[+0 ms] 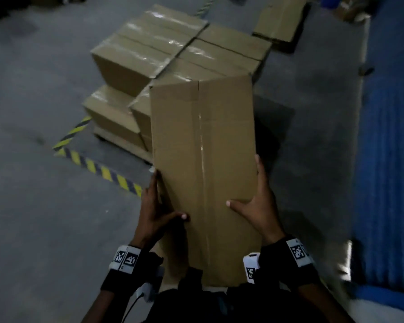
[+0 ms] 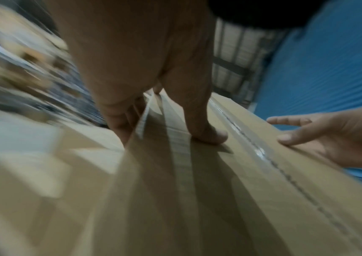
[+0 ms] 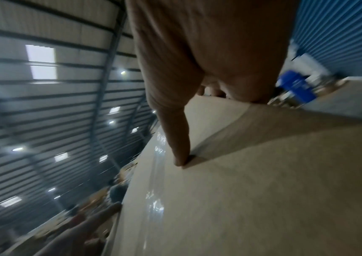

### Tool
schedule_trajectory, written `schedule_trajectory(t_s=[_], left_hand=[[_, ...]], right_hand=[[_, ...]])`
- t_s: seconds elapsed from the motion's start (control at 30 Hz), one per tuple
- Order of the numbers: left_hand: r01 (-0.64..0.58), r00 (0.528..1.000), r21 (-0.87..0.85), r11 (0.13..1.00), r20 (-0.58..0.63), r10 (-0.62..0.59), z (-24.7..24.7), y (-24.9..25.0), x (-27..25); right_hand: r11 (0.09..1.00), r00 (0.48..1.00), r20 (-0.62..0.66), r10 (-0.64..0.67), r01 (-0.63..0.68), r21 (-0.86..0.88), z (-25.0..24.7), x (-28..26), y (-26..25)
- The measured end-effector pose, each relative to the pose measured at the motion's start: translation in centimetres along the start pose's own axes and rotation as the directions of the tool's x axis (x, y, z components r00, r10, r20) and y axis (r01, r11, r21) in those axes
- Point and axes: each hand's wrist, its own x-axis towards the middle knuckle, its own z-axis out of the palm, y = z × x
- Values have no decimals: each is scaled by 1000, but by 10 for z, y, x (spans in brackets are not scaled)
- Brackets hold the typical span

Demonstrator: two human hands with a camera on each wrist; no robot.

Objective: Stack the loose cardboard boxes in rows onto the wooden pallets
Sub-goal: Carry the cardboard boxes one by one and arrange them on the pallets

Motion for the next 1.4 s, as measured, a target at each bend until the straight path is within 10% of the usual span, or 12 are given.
schedule_trajectory(t_s=[0.3, 0.6, 0.93, 1.4], left_hand=[[286, 916, -35, 958, -283, -284, -156, -95, -15], [424, 826, -33, 905, -395, -401, -290, -134, 93], [499, 795, 2, 866, -400, -457, -411, -163, 242], [211, 977, 262, 942, -49, -205, -601, -205, 548]], right_hand=[[998, 902, 428, -55, 62, -1, 200, 69, -75], [990, 775, 628, -71, 134, -53, 371, 215, -154], [995, 792, 609, -37, 82, -47, 497, 344, -224], [978, 965, 195, 173, -192, 81, 633, 500, -299]])
